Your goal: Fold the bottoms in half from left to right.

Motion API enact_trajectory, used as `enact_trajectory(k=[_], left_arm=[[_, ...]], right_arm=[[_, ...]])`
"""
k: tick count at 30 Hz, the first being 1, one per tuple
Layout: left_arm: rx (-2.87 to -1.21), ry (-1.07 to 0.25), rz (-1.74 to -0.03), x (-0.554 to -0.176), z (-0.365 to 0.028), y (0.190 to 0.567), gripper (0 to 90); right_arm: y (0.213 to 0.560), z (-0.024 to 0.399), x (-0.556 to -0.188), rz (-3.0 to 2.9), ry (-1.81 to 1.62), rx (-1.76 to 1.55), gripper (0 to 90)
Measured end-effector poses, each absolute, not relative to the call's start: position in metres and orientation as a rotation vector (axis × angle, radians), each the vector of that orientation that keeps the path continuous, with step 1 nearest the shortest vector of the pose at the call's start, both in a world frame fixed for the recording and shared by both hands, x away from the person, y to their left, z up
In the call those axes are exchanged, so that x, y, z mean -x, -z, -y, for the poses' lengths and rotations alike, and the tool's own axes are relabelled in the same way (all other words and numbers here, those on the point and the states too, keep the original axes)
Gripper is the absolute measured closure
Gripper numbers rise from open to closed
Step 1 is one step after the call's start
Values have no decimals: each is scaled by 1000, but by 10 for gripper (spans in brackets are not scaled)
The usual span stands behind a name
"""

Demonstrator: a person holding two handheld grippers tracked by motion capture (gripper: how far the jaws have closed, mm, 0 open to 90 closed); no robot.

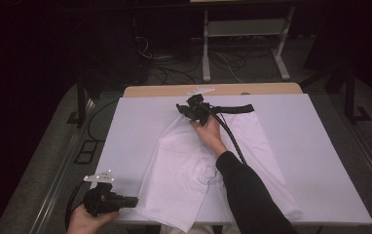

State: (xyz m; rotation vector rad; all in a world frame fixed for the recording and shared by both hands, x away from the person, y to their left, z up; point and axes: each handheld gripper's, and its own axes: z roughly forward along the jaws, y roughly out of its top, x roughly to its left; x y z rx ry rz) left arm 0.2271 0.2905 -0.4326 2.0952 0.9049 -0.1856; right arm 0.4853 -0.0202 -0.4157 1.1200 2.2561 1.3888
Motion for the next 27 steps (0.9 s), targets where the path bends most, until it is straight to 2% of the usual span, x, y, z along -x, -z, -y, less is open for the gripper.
enact_trajectory(k=[27], left_arm=[[-2095,242,-696,-222,-255,410,875]], right_arm=[[397,64,-503,-2172,-1440,-1232,858]])
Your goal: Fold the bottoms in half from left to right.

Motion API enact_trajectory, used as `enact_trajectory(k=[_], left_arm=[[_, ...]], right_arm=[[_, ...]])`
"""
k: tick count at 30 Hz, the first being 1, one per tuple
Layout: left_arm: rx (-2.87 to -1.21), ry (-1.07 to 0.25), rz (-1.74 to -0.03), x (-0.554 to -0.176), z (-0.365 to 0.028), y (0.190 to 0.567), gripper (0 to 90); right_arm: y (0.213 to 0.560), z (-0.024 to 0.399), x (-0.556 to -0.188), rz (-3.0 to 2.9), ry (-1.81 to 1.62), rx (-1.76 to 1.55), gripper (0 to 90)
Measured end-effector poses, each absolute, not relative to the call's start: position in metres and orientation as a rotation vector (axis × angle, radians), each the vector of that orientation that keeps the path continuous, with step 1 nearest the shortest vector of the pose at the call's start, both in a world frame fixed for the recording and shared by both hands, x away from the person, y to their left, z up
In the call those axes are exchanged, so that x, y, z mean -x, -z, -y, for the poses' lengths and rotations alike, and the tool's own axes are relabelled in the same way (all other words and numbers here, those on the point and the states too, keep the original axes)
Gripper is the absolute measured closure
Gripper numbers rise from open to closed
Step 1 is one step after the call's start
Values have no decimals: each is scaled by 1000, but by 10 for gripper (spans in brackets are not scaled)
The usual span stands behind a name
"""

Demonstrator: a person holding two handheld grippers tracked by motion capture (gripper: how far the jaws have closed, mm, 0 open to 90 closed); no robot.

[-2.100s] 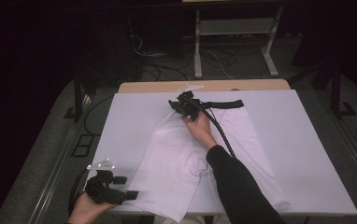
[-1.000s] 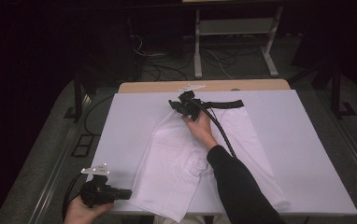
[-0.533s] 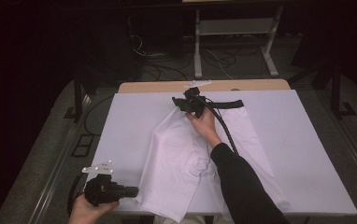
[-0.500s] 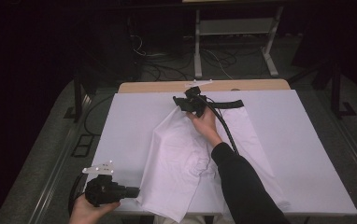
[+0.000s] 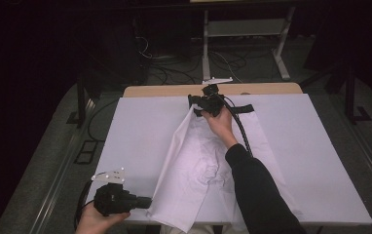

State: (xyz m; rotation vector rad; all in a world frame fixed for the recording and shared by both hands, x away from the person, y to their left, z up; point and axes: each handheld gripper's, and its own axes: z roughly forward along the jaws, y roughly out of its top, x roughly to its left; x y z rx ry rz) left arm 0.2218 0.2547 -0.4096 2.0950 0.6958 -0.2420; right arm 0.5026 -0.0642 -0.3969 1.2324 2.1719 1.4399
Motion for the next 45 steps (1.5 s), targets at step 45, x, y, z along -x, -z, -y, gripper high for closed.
enact_trajectory(k=[45], left_arm=[[-2143,340,-321,-222,-154,384,875]], right_arm=[[371,99,-497,-2198,-1420,-1157,858]])
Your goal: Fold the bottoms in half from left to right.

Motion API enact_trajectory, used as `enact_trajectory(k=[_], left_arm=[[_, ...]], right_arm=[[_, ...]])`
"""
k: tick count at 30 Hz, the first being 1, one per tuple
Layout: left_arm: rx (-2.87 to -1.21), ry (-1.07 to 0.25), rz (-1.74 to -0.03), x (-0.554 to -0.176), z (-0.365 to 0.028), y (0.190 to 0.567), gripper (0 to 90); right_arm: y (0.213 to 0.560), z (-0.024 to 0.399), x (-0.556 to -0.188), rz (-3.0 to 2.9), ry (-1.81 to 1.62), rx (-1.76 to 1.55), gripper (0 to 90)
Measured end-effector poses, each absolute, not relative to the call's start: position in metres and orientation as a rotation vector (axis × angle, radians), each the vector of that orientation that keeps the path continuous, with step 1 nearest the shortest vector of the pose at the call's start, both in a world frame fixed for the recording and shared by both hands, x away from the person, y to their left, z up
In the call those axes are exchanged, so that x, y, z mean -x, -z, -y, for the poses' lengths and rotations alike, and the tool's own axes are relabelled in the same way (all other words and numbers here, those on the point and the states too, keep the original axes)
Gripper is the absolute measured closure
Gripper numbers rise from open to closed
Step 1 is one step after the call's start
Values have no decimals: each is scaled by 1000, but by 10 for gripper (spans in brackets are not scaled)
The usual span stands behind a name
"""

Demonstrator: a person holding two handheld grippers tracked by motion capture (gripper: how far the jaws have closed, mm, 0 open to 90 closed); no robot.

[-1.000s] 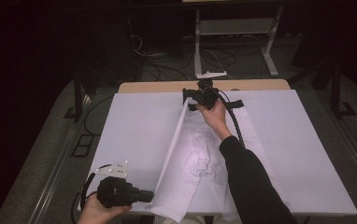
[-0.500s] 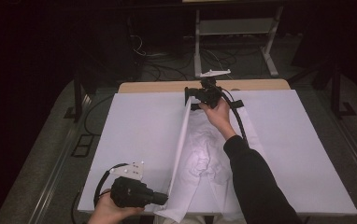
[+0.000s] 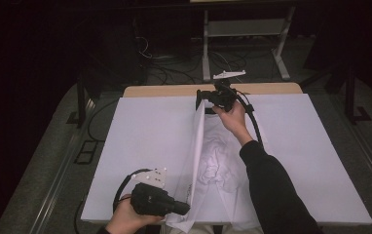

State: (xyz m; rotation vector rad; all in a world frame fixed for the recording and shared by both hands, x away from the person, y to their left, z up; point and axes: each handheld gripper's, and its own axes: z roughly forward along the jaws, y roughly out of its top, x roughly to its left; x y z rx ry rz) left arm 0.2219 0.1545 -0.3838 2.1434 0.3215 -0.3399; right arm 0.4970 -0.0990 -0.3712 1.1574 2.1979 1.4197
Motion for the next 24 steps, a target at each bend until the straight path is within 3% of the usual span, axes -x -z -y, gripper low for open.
enact_trajectory(k=[24], left_arm=[[-2171,393,-149,-230,-87,381,875]], right_arm=[[368,127,-492,-2213,-1415,-1167,858]])
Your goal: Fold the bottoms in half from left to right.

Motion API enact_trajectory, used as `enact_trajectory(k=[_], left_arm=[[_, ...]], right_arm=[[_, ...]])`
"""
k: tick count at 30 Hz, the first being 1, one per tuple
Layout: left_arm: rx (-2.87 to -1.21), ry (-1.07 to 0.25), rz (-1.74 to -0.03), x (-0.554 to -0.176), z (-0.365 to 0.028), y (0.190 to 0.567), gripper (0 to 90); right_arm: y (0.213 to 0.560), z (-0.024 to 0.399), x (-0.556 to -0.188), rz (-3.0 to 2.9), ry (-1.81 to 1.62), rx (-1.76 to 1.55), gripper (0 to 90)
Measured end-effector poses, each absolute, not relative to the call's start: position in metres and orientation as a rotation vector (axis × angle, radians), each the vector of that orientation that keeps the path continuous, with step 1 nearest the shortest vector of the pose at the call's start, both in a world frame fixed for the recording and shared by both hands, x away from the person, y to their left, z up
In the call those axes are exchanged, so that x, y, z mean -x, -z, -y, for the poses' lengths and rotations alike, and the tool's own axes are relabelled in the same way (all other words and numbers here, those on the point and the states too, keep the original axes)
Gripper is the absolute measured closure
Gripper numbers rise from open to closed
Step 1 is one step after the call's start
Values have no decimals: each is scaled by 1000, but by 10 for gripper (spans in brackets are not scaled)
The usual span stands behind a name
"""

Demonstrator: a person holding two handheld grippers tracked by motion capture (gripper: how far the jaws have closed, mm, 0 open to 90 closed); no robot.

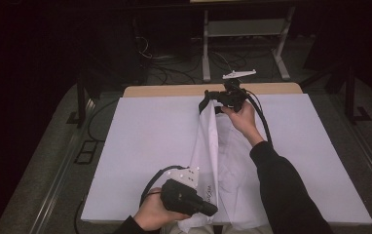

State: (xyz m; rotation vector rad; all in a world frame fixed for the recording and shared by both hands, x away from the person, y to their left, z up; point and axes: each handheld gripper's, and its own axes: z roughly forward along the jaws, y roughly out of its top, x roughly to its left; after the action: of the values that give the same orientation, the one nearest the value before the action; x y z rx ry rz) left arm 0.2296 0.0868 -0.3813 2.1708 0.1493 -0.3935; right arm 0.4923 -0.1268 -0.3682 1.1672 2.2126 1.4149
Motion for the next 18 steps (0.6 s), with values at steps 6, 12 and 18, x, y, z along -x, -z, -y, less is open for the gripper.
enact_trajectory(k=[6,12,18], left_arm=[[-2174,407,-131,-231,-74,384,875],[-2174,413,-115,-232,-61,386,875],[-2171,410,-116,-231,-50,390,875]], right_arm=[[369,134,-493,-2212,-1421,-1175,858],[372,142,-493,-2209,-1438,-1186,858],[375,149,-493,-2214,-1448,-1195,858]])
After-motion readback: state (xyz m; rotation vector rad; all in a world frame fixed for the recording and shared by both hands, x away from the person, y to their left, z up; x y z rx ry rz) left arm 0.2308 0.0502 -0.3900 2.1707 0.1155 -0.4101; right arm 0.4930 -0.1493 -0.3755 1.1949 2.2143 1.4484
